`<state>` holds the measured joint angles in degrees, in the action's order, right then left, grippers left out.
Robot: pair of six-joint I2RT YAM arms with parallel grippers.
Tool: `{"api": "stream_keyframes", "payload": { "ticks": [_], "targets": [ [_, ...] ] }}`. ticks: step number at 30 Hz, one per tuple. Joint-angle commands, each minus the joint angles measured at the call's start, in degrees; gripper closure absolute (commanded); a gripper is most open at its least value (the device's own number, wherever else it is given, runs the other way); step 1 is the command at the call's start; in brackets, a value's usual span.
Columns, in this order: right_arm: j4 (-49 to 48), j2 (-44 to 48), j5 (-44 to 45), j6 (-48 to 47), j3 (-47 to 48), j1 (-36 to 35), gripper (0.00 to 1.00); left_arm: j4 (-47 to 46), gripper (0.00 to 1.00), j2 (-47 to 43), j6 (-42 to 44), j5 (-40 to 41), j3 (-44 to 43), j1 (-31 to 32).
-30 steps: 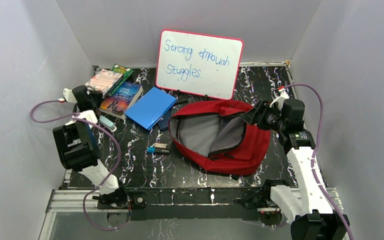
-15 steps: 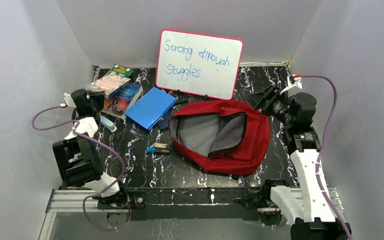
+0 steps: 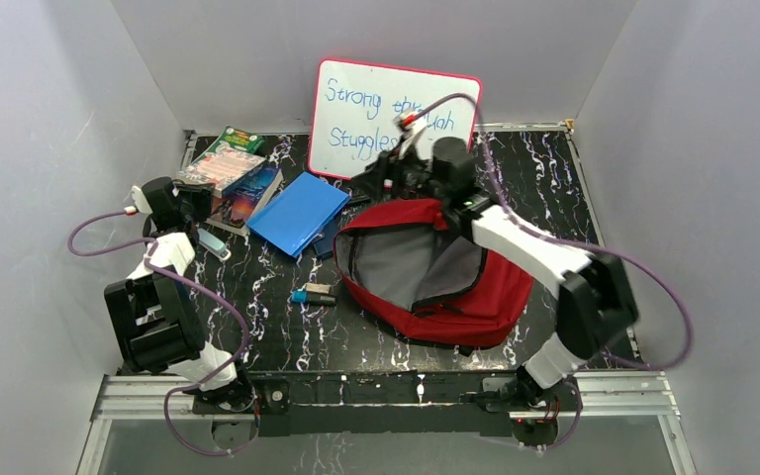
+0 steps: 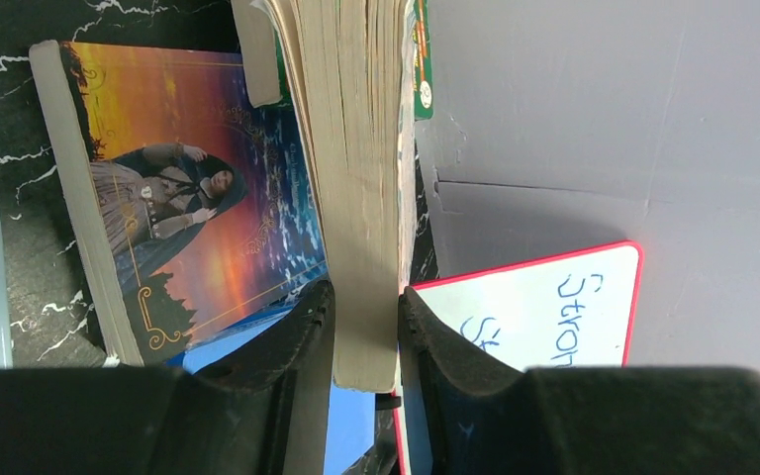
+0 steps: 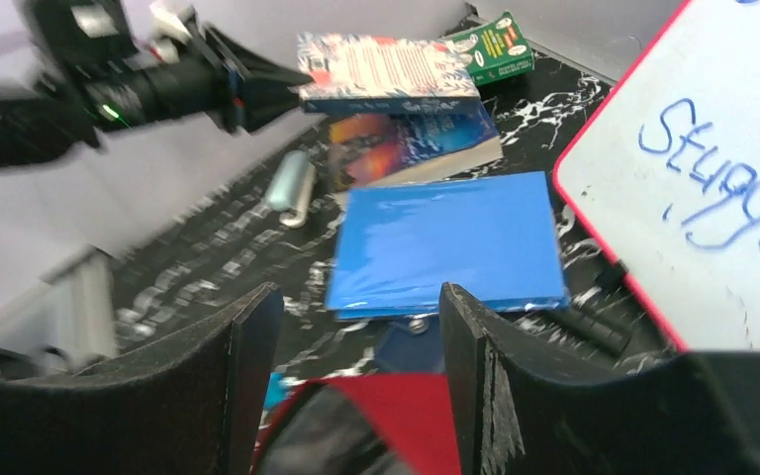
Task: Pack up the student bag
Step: Pick up the book at the corner of the board.
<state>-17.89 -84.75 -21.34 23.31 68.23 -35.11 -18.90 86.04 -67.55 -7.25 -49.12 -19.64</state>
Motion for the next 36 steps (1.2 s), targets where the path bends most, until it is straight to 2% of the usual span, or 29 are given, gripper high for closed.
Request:
{"api": "stream_keyframes", "payload": {
  "ticks": [1,5,6,9,10,18,25,33,36],
  "targets": [
    [-16.7,-12.2,-6.5,-27.7,4.8,-4.6,0.33,-0.1,1.0,-3.5,0.5,-3.2,-3.4,0.5],
    [-30.7,-22.8,-12.6,-49.2,5.4,-8.8,0.26,1.6,1.0,-3.9,0.8,-3.7,-4.6,1.1],
    [-37.2,-25.5,-13.7,-53.2,5.6,-9.3,0.24,2.1,1.0,-4.1,0.8,-3.7,-5.0,1.2],
    [-49.2,-34.6,-15.0,-59.9,9.0,-10.2,0.2,3.6,1.0,-4.8,0.7,-3.7,-5.8,1.8],
    [-50.2,-37.2,-13.9,-60.8,11.2,-10.5,0.19,3.9,1.0,-5.0,0.6,-3.6,-5.8,1.8],
    [-41.6,-50.7,-8.2,-71.1,28.5,-14.8,0.17,6.3,1.0,-7.0,0.2,-4.9,-5.5,3.2],
    [-35.0,-57.3,-6.7,-73.7,38.1,-15.9,0.17,7.7,1.0,-8.3,-0.4,-6.4,-4.6,5.2],
    [-31.6,-58.0,-7.7,-75.6,37.2,-16.5,0.18,8.9,1.0,-9.5,-0.2,-7.0,-4.2,6.0],
    [-30.5,-59.2,-4.5,-76.6,38.4,-16.6,0.2,9.5,1.0,-9.7,-0.1,-7.6,-4.6,6.4]
  ]
}}
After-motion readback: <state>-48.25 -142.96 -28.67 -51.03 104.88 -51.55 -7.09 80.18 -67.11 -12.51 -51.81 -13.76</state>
